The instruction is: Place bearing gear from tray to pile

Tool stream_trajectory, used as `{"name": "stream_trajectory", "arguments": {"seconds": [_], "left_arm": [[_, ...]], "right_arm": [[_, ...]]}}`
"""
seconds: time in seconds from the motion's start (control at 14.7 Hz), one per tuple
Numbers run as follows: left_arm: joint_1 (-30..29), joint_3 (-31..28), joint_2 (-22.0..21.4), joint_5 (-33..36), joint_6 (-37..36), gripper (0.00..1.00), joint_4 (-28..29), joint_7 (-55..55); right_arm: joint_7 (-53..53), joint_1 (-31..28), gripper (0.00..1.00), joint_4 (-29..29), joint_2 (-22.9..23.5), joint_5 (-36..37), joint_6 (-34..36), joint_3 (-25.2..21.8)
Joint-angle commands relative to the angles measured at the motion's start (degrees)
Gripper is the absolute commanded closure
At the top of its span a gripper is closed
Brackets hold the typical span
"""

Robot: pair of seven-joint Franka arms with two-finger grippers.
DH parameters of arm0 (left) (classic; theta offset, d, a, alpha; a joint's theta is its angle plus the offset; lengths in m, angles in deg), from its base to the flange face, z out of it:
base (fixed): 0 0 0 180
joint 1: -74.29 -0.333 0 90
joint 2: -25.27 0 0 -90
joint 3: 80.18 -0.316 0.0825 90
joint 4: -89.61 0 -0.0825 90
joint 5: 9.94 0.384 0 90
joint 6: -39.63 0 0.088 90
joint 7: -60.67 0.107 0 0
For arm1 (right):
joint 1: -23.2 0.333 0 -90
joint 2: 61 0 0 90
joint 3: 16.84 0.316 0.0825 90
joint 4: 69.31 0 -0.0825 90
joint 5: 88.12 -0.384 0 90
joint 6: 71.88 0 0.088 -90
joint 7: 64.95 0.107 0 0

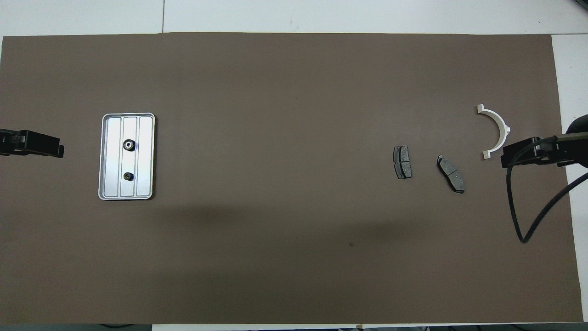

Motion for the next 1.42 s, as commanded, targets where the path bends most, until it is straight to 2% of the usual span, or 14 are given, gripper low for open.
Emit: {"name": "stream_trajectory", "arguments": {"seconds": [0.0,0.2,0.41,0.54,0.75,0.88,1.02,1.22,1.36], "left_arm": [[-0.21,-0.09,-0.14,0.86,-0.38,0.00,-0.57,0.84],[-0.21,-0.09,-0.14,0.86,0.05,0.00,-0.40,0.75],[-0.38,-0.26,-1.11,0.77,4.96,0.00,3.02,0.22],[-1.95,-0.35,-1.55,0.25,5.24,0.00,3.56,-2.40],[-1.52,-0.35,-0.15,0.33,8.84,0.00,4.61,-3.38],[-1.26,-0.18,3.53,0.68,11.64,0.00,4.70,-3.38],[-1.35,-0.18,8.36,0.86,19.00,0.00,5.84,-3.47],[-1.44,-0.26,13.29,1.03,27.98,0.00,8.91,-3.47],[-1.00,-0.26,18.81,2.35,31.41,0.01,7.78,-4.17]], "right_arm": [[0.27,-0.23,0.00,-0.86,-0.40,0.74,-1.66,0.35],[0.27,-0.14,0.00,-0.95,-0.40,0.83,-2.64,0.35],[0.27,-0.14,0.00,-0.95,-0.40,0.75,-2.64,0.35],[0.27,-0.14,0.00,-0.95,-0.40,0.83,-2.64,0.35],[0.27,-0.23,0.00,-0.95,-0.40,0.75,-2.64,0.35],[0.27,-0.23,0.00,-0.95,-0.31,0.75,-2.64,0.35],[0.27,-0.23,0.00,-0.95,-0.40,0.83,-2.64,0.35],[0.27,-0.23,0.00,-0.86,-0.31,0.83,-2.64,0.35],[0.27,-0.23,0.00,-0.86,-0.31,0.83,-2.72,0.35]]}}
